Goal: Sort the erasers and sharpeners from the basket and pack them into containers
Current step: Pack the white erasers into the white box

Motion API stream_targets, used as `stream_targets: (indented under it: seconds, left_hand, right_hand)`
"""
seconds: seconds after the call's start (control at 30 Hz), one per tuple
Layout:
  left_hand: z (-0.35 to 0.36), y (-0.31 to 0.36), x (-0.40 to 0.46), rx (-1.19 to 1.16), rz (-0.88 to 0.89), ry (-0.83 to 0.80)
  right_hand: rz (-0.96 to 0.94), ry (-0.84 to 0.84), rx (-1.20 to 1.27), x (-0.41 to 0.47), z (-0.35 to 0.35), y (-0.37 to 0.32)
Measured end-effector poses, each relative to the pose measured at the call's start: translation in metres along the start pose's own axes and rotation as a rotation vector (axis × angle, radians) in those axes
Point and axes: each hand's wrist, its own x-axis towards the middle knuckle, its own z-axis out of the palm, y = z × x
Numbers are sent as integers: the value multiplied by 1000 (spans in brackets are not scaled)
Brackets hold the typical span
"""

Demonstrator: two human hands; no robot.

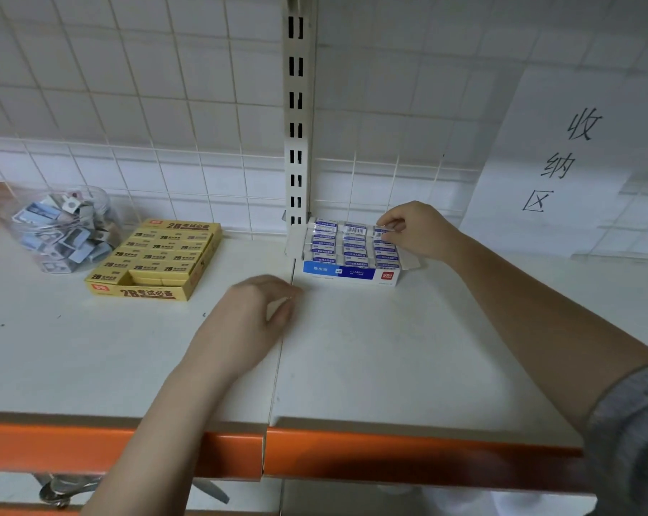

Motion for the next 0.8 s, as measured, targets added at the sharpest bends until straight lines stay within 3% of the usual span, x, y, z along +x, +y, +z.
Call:
stream_targets:
  seconds: [0.13,0.37,0.6,0.8]
  left_hand:
    - [-1,2,38,116,-10,-10]
    - [15,12,67,273,31,-185]
    - [6,5,102,158,-59,-140]
    - [13,1,145,336,-42,-245]
  right_hand:
    - [-13,-8,1,4,-4,-6]
    - [-50,-134,0,17,1,-18]
    - [-64,-128,20,17,4,-14]
    - [-38,-87,38,13,-3,-4]
